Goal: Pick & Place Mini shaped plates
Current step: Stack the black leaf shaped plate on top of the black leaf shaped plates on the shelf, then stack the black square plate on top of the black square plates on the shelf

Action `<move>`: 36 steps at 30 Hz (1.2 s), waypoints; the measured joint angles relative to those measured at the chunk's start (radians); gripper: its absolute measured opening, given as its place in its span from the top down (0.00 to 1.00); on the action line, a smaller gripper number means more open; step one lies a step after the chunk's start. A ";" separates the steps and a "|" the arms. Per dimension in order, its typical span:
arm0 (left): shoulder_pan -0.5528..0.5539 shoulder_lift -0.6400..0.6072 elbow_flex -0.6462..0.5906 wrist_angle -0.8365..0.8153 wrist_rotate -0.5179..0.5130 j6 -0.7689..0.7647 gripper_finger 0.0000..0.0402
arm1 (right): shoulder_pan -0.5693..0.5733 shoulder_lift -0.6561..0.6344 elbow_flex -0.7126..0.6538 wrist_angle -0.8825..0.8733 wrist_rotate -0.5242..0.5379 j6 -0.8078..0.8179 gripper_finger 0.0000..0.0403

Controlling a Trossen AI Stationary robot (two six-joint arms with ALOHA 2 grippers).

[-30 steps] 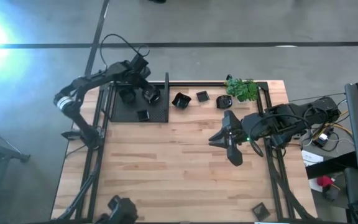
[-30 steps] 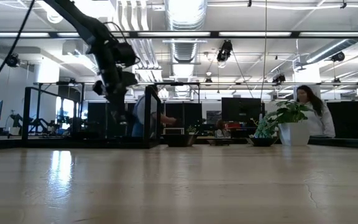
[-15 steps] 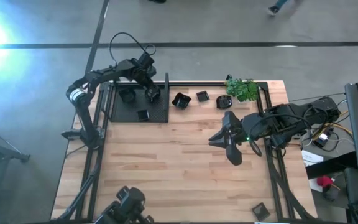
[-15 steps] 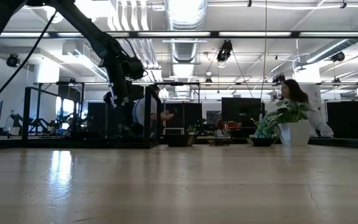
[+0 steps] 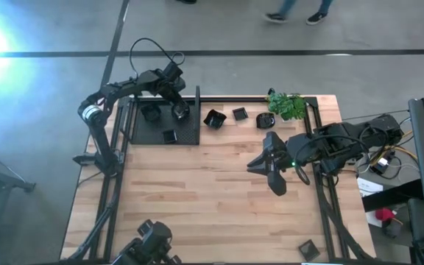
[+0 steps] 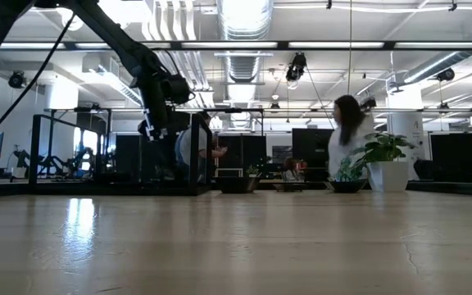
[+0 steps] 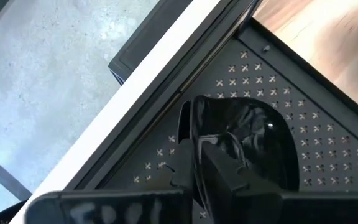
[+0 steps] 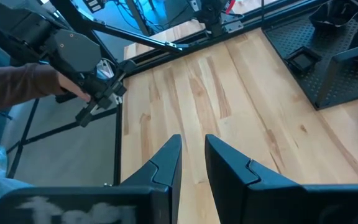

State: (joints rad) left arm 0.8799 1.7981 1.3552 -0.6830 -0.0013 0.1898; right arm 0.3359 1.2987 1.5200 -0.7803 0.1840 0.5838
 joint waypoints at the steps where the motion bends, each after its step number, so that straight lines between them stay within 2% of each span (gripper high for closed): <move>1: 0.000 0.000 0.000 0.000 0.000 0.004 0.92 | 0.000 0.000 0.000 0.000 0.000 0.000 0.83; 7: 0.000 -0.002 0.001 -0.008 -0.018 0.011 0.84 | 0.000 0.000 0.000 0.000 0.000 0.014 0.83; 12: 0.000 -0.018 0.040 -0.063 -0.064 0.022 0.83 | 0.000 0.000 0.000 0.000 0.000 0.019 0.83; 20: -0.030 -0.186 0.061 -0.099 -0.075 0.044 0.83 | 0.000 -0.001 0.000 -0.008 0.000 0.003 0.83; 27: -0.172 -0.410 0.029 -0.101 -0.130 0.044 0.83 | 0.000 -0.003 0.000 -0.073 0.000 0.035 0.83; 36: -0.449 -0.640 -0.024 -0.099 -0.158 -0.035 0.83 | 0.004 -0.003 0.000 -0.296 -0.015 0.142 0.83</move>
State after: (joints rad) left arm 0.4305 1.1585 1.3314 -0.7821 -0.1589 0.1551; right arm 0.3403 1.2957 1.5200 -1.0763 0.1693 0.7259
